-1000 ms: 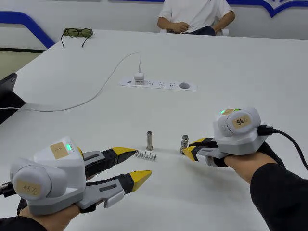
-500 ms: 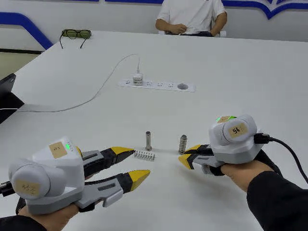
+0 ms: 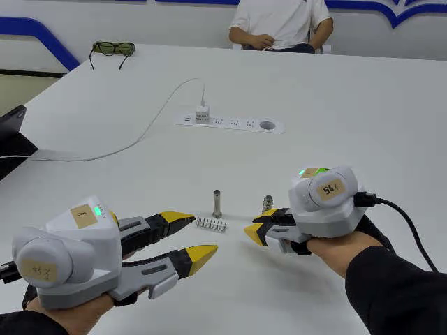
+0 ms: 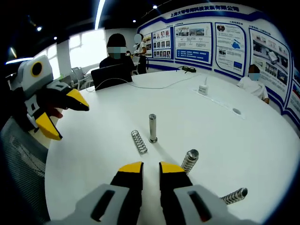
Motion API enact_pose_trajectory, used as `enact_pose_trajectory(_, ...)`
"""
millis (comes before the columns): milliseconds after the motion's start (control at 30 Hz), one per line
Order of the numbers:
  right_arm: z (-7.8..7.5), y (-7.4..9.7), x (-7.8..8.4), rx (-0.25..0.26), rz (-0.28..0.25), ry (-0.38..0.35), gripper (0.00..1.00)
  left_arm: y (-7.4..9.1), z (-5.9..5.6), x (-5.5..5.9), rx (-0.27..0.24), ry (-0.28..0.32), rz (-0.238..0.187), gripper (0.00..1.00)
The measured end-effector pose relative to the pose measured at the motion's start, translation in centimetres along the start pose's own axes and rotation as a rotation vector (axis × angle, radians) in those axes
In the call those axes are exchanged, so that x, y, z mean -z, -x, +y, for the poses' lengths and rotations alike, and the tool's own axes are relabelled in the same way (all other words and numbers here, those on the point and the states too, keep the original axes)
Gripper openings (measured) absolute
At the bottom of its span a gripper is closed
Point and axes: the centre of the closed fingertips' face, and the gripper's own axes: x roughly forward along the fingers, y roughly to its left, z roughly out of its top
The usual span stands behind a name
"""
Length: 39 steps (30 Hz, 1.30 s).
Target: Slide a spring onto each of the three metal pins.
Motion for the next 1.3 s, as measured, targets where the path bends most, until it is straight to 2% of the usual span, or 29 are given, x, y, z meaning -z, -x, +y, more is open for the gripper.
enact_pose_trajectory(367, 1.0, -1.7, -0.9, -0.043, 0.003, 0.038, 0.16, 0.1, 0.1, 0.2, -0.003, 0.003, 0.005, 0.33)
enact_pose_trajectory(867, 1.0, -3.6, -0.9, -0.074, 0.031, 0.059, 0.17, 0.3, 0.3, 0.4, -0.008, 0.003, 0.015, 0.33)
enact_pose_trajectory(1067, 1.5, -4.3, -0.8, -0.095, 0.044, 0.073, 0.17, 0.4, 0.4, 0.4, -0.01, 0.003, 0.018, 0.33)
enact_pose_trajectory(1300, 1.5, -4.6, -0.6, -0.1, 0.056, 0.081, 0.17, 0.7, 0.6, 0.6, -0.015, 0.004, 0.022, 0.33)
